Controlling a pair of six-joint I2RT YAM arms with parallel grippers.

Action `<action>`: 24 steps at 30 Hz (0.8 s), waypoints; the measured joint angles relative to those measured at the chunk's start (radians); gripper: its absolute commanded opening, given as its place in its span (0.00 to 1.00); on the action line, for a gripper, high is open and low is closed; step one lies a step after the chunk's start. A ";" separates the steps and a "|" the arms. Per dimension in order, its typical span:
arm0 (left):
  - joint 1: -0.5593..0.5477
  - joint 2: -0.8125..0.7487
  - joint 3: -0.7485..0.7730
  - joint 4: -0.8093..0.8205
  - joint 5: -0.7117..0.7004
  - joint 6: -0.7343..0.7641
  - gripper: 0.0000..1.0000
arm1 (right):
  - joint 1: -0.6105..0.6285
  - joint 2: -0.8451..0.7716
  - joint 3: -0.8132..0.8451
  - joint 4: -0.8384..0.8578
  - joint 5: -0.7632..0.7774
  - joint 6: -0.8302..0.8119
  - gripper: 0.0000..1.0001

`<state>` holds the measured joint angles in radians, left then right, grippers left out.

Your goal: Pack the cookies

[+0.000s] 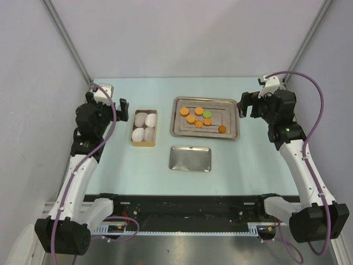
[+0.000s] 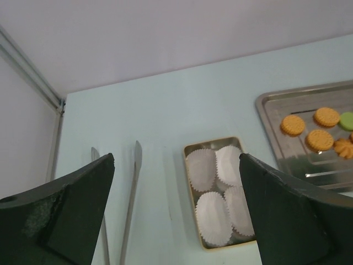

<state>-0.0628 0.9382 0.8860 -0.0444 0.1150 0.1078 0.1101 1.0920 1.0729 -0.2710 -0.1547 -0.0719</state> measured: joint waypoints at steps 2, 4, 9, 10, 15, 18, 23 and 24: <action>0.017 0.019 0.005 -0.022 -0.012 0.027 1.00 | 0.000 0.004 0.000 0.000 -0.008 0.000 1.00; 0.051 0.040 0.005 -0.042 -0.008 0.054 1.00 | 0.000 0.008 0.000 -0.001 -0.013 0.000 1.00; 0.200 0.088 0.005 -0.112 0.053 0.128 1.00 | 0.000 0.013 0.000 -0.001 -0.021 0.000 1.00; 0.223 0.094 0.005 -0.123 0.065 0.140 1.00 | 0.000 0.014 0.000 -0.001 -0.023 0.000 1.00; 0.360 0.188 0.053 -0.198 0.164 0.223 1.00 | 0.002 0.025 0.000 -0.002 -0.027 0.000 0.99; 0.437 0.272 0.097 -0.244 0.213 0.278 1.00 | 0.003 0.027 0.000 -0.002 -0.029 0.000 1.00; 0.495 0.382 0.115 -0.288 0.240 0.366 1.00 | 0.005 0.028 0.000 -0.002 -0.039 0.000 1.00; 0.496 0.404 0.115 -0.291 0.241 0.381 1.00 | 0.007 0.029 0.000 -0.002 -0.040 0.000 1.00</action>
<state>0.4335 1.3418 1.0012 -0.3355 0.3557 0.4885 0.1173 1.1206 1.0729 -0.2733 -0.1951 -0.0719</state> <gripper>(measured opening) 0.996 0.995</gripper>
